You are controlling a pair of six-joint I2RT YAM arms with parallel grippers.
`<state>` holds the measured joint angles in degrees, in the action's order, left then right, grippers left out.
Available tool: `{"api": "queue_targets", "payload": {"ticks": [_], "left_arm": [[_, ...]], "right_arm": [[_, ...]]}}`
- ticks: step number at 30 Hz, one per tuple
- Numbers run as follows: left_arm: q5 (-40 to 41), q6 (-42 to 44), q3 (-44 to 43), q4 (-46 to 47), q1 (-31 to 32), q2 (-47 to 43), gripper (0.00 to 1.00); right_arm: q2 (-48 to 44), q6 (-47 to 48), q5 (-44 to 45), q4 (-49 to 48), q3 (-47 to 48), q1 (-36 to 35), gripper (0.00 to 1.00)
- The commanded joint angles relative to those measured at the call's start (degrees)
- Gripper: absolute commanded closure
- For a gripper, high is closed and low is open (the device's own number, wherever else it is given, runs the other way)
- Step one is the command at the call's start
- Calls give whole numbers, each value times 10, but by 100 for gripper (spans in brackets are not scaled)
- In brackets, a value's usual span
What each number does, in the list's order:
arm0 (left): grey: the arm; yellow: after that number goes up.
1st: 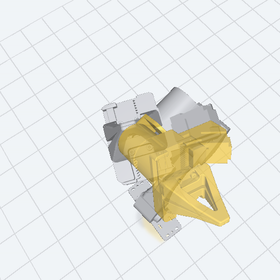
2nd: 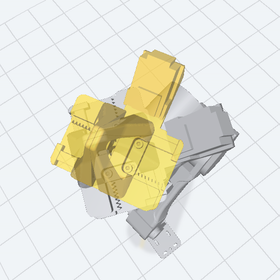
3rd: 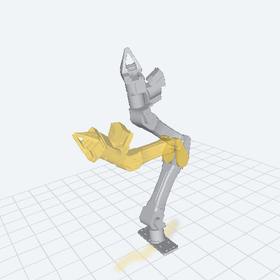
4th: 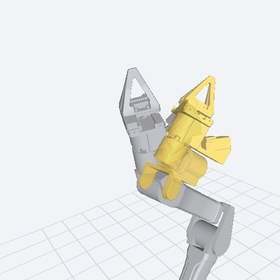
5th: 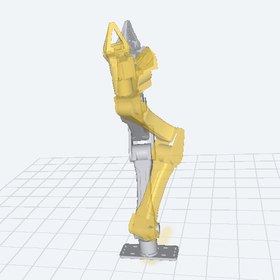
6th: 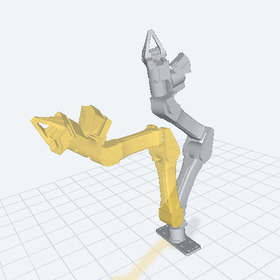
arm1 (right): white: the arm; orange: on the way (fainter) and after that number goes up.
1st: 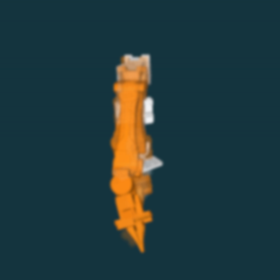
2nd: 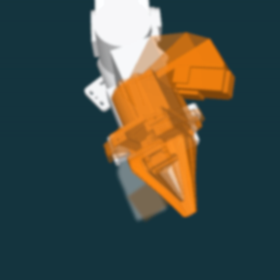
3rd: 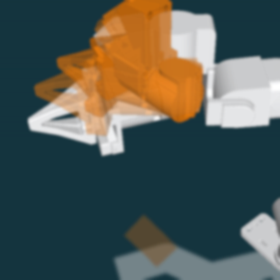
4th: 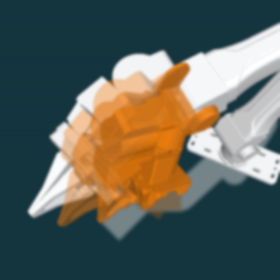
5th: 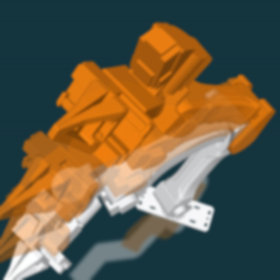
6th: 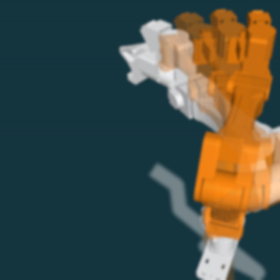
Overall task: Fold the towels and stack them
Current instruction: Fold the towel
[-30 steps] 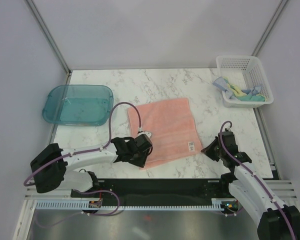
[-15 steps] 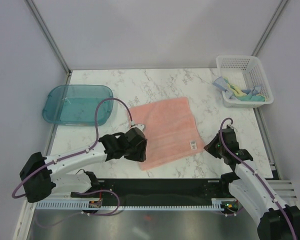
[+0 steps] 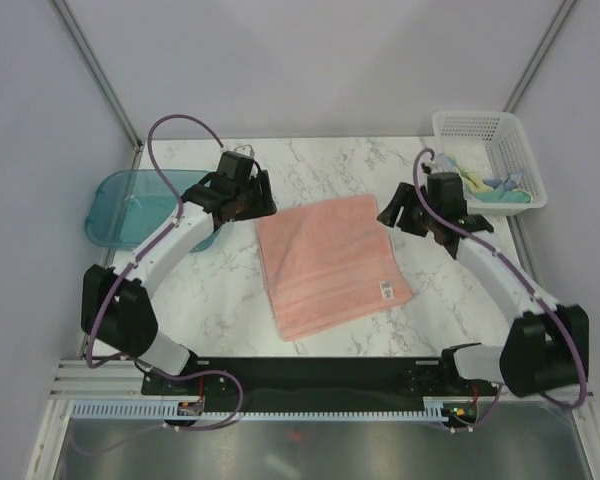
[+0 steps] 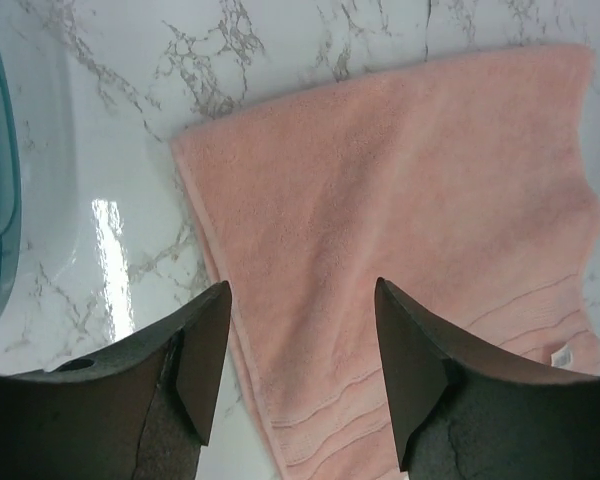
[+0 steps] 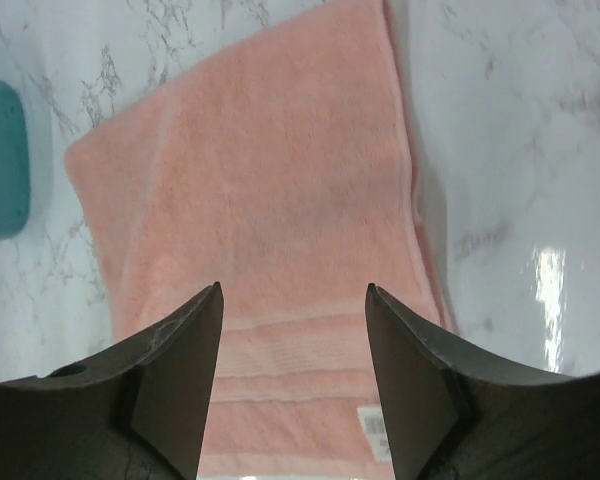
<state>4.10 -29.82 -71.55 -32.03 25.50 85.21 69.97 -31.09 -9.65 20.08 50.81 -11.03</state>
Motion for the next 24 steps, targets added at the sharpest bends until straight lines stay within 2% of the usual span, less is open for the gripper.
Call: {"api": "queue_targets", "payload": {"ticks": [1, 5, 7, 11, 17, 24], "left_arm": [[-16, 82, -68, 5, -15, 89, 34], [-38, 122, -107, -4, -43, 156, 35], [-74, 146, -123, 1, -59, 176, 35], [-107, 201, -154, 1, -74, 226, 35], [-172, 236, -164, 6, -106, 265, 38], [-220, 289, -165, 7, -126, 303, 38]], "right_arm": [[131, 148, -56, -18, 124, 4, 33], [247, 236, -96, -3, 228, 21, 33], [300, 269, -113, 1, 272, 30, 33], [386, 306, -181, 9, 341, 51, 33], [530, 382, -201, 72, 464, 55, 36], [611, 420, -269, 102, 559, 72, 37]]}}
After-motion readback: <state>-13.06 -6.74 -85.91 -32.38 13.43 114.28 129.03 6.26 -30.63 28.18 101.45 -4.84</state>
